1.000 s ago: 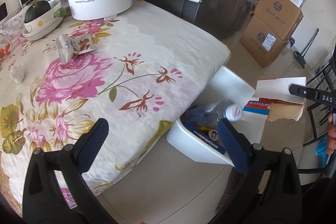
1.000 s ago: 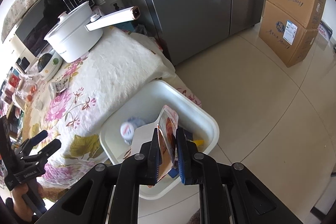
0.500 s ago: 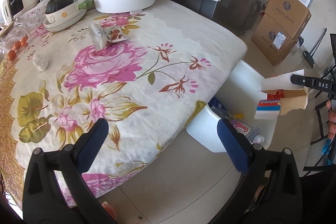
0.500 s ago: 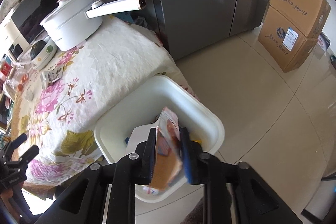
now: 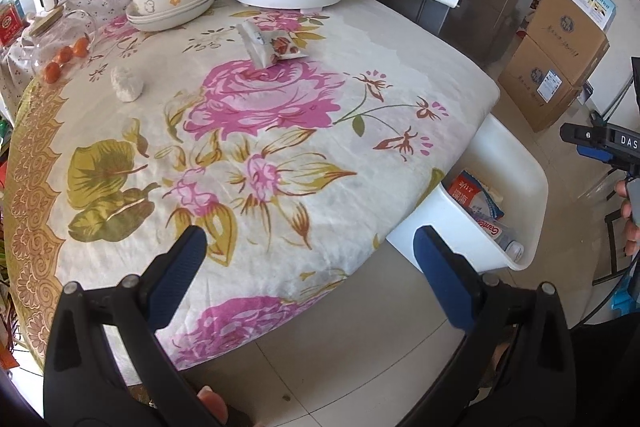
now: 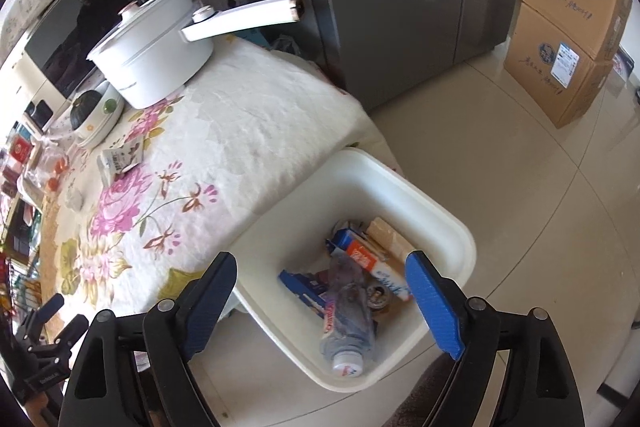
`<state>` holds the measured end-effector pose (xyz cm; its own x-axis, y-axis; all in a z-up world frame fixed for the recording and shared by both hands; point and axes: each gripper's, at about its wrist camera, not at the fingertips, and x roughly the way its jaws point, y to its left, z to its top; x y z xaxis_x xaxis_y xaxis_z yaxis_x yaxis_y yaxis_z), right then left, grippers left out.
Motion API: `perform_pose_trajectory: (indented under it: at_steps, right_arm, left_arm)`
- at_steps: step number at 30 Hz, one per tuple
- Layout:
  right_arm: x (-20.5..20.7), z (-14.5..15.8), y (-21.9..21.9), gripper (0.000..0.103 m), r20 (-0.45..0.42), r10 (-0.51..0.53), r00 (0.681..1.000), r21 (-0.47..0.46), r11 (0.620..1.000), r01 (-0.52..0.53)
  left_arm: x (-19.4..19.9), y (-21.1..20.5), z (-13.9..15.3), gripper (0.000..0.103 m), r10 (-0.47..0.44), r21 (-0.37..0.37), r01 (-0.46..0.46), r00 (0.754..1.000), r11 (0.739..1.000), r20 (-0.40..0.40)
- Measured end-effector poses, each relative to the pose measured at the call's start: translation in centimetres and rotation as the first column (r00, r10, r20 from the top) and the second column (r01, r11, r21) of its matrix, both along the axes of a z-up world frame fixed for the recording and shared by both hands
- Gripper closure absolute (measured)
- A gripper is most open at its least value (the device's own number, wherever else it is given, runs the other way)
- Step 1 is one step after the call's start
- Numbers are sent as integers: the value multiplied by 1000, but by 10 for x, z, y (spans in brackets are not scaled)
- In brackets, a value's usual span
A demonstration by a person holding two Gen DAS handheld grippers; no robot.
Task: Collect trash
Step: 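Move both open tools back toward the tissue and pecan snack bag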
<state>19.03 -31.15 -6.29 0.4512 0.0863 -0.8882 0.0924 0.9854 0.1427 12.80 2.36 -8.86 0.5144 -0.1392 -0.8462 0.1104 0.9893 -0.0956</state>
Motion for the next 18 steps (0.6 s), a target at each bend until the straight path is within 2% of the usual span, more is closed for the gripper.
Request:
perform_pose_trajectory:
  at_steps: [12,18]
  right_arm:
    - [12,-4,72,11,6,107,994,20,994,-107]
    - [20,-8,105,11,18,137,990,2,991,-137]
  left_arm:
    - [-12,55,-2,0,90,-12,-91,996,996,-22]
    - [-15,89,-6,0,161,-49,-163,986,985,-44]
